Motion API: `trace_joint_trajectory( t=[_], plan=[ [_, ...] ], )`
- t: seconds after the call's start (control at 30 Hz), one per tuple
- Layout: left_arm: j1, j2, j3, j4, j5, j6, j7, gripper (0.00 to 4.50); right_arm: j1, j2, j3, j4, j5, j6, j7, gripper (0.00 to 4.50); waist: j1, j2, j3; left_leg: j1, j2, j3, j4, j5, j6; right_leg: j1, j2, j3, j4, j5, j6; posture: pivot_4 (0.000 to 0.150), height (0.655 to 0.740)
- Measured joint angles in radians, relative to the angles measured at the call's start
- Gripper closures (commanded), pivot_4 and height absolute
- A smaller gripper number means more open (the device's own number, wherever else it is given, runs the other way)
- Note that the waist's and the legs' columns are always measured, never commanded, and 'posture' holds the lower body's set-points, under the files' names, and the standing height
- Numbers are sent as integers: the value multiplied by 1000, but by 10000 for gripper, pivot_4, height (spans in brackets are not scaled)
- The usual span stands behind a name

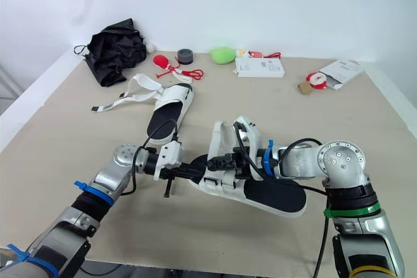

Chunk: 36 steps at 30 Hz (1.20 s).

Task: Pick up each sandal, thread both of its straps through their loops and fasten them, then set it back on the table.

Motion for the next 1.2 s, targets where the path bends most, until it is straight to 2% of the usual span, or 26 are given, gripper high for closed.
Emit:
trace_joint_trajectory(
  t=[0.3,0.43,0.67,0.77,0.93,1.07,1.1,1.2],
  plan=[
    [5,0,0,-10,0,0,3,45000,42,-40,56,-82,41,-15,-3,44702,0,0,0,-2,0,-1,0,0,0,-1,0,0,0,-1,0,1500,7400],
    [7,0,0,-11,0,0,4,45000,48,-70,87,-87,139,-35,-5,44702,1,-1,0,-2,0,-1,0,0,0,-1,0,0,0,-1,0,1500,7400],
    [14,0,0,-16,0,1,22,45000,75,-104,189,-204,13,-2,-27,44702,1,-1,0,-2,0,-1,0,0,0,-2,-1,0,-1,-3,-3,1500,7400],
    [14,0,2,-16,0,1,26,45000,55,-103,176,-140,97,-45,-7,44702,0,-1,1,-2,0,0,0,0,0,-2,-1,1,-1,-2,-2,1500,7400],
    [13,-1,2,-16,-1,1,21,45000,-51,-106,55,-37,208,-150,39,44702,1,0,2,-2,0,-1,0,0,0,-2,-1,0,-1,-1,-1,1500,7400],
    [13,-2,2,-16,-4,1,15,45000,-53,-107,64,2,200,-164,4,44702,2,-1,2,-3,0,0,0,0,0,-2,-1,-1,-1,-1,0,1500,7400],
    [13,-2,2,-16,-4,1,15,45000,-39,-107,98,12,145,-152,-32,44702,2,-1,2,-3,0,0,0,0,0,-3,-1,0,-1,-1,0,1500,7400],
    [13,-2,2,-16,-4,1,16,45000,-11,-107,138,7,120,-130,-44,44702,2,0,2,-3,0,0,0,0,0,-3,-2,0,-1,-2,-3,1500,7400]
  ],
)
